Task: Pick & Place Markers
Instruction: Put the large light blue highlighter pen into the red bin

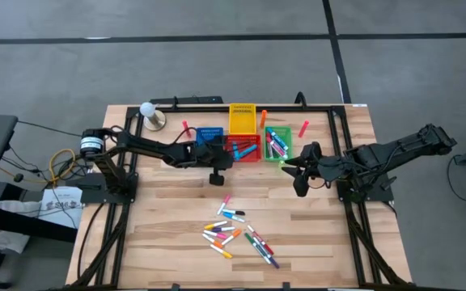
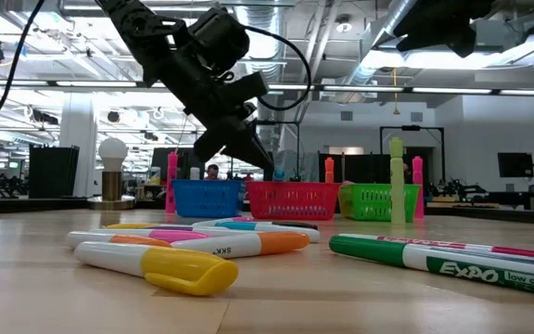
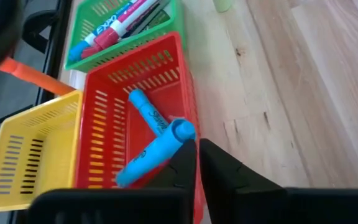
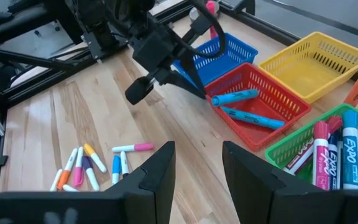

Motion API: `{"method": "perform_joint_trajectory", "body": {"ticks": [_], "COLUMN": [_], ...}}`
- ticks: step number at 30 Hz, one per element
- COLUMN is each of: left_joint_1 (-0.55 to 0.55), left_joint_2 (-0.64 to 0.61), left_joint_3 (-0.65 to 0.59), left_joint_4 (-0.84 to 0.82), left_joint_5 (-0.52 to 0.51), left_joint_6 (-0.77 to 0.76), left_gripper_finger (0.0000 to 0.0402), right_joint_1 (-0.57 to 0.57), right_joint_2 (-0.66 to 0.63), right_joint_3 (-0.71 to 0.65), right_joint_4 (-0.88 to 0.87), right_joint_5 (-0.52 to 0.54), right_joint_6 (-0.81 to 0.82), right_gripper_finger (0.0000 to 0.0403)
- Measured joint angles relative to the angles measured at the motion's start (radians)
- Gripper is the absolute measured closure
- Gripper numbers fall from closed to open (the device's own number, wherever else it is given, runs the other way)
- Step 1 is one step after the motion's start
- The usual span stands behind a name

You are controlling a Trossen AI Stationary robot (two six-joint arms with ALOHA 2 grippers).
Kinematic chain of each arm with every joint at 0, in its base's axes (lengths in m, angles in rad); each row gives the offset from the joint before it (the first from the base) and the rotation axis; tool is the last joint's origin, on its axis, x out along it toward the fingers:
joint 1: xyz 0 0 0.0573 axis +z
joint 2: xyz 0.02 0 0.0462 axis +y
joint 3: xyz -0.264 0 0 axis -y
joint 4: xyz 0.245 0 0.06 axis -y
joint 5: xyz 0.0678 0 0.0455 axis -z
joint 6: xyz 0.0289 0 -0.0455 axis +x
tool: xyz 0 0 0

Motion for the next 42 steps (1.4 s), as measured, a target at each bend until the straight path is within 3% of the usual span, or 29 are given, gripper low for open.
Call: {"method": "perform_joint_trajectory", "body": {"ticks": [28, 35, 42], "left_joint_1": [0.013, 0.018, 0.016], "left_joint_2": [0.000, 0.021, -0.026], "left_joint_3": [0.000, 0.001, 0.001], "left_joint_4": [0.026, 0.120, -0.108], "left_joint_5": [0.057, 0.067, 0.036], "left_joint_6": [-0.026, -0.026, -0.023], "left_gripper_finger": [0.0394, 0.0395, 0.0395], "right_joint_1": [0.000, 0.000, 0.007], "right_joint_2": [0.000, 0.000, 0.000], "right_joint_3": [0.000, 0.000, 0.000], "right_joint_4": [0.001, 0.006, 0.008], "right_joint_5": [0.001, 0.001, 0.000], "right_joint_6": [0.001, 0.001, 0.025], "right_gripper_finger": [0.0278, 0.0278, 0.0278]}}
